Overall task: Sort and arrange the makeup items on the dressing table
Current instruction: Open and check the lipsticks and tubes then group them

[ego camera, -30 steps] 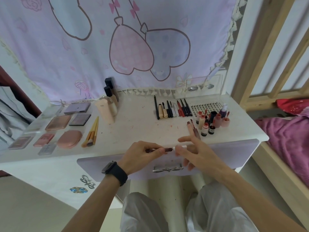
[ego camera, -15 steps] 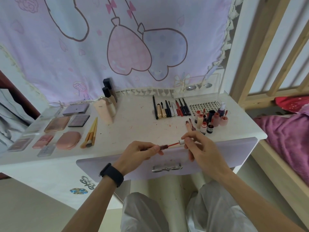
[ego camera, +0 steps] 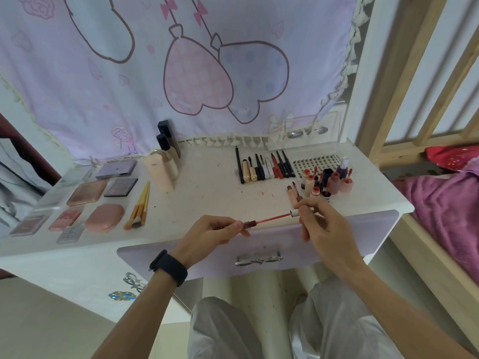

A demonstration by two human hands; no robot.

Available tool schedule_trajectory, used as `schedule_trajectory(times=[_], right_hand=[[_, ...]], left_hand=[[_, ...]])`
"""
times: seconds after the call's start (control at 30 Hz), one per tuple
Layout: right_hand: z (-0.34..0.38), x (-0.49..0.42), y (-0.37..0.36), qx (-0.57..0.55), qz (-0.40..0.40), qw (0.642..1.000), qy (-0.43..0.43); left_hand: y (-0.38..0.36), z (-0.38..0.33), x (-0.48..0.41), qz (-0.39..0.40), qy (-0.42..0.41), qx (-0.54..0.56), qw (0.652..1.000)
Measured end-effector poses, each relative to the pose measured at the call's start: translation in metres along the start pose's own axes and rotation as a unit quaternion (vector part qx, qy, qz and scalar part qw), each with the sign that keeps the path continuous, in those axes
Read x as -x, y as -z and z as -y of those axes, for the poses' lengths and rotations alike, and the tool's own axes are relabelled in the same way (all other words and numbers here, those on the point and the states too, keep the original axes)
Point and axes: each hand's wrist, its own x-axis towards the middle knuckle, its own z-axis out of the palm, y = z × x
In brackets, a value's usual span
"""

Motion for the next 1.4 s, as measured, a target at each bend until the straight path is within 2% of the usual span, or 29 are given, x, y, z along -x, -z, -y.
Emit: schedule_trajectory(times=[0.2,0.4,0.47,0.57,0.63,0.7,0.83,0.93,1.07,1.23,1.4], right_hand=[[-0.001,-0.003,0.01,-0.027,-0.033,0.999,0.007],[-0.007,-0.001,0.014,-0.081,-0.076,0.994,-0.024],[-0.011,0.002,0.012,-0.156,-0.098,0.98,-0.077],[-0.015,0.009,0.006,-0.309,-0.105,0.932,-0.16],[-0.019,0.015,0.0,-0.324,-0.106,0.924,-0.17],[-0.021,0.02,-0.009,-0.266,-0.123,0.944,-0.151],[-0.019,0.024,-0.025,-0.033,-0.19,0.98,-0.043],[-0.019,0.022,-0.032,0.097,-0.206,0.973,0.045],[-0.031,0.017,-0.038,0.222,-0.214,0.945,0.109],[-0.042,0.012,-0.044,0.263,-0.23,0.926,0.141],[-0.048,0.008,-0.047,0.258,-0.229,0.93,0.125]], left_hand=[[0.004,0.004,-0.001,-0.017,0.001,-0.012,1.0],[0.007,0.008,-0.004,-0.04,0.028,0.07,0.996],[0.004,0.009,-0.007,-0.045,0.041,0.111,0.992],[-0.006,0.006,-0.013,-0.064,0.055,0.172,0.981],[-0.014,0.001,-0.018,-0.071,0.066,0.185,0.978],[-0.021,-0.005,-0.026,-0.076,0.085,0.171,0.979],[-0.034,-0.013,-0.051,-0.132,0.137,0.101,0.977],[-0.043,-0.016,-0.066,-0.169,0.16,0.029,0.972],[-0.054,-0.017,-0.078,-0.168,0.18,0.019,0.969],[-0.057,-0.016,-0.088,-0.17,0.174,-0.034,0.969],[-0.059,-0.019,-0.093,-0.163,0.167,-0.096,0.968]])
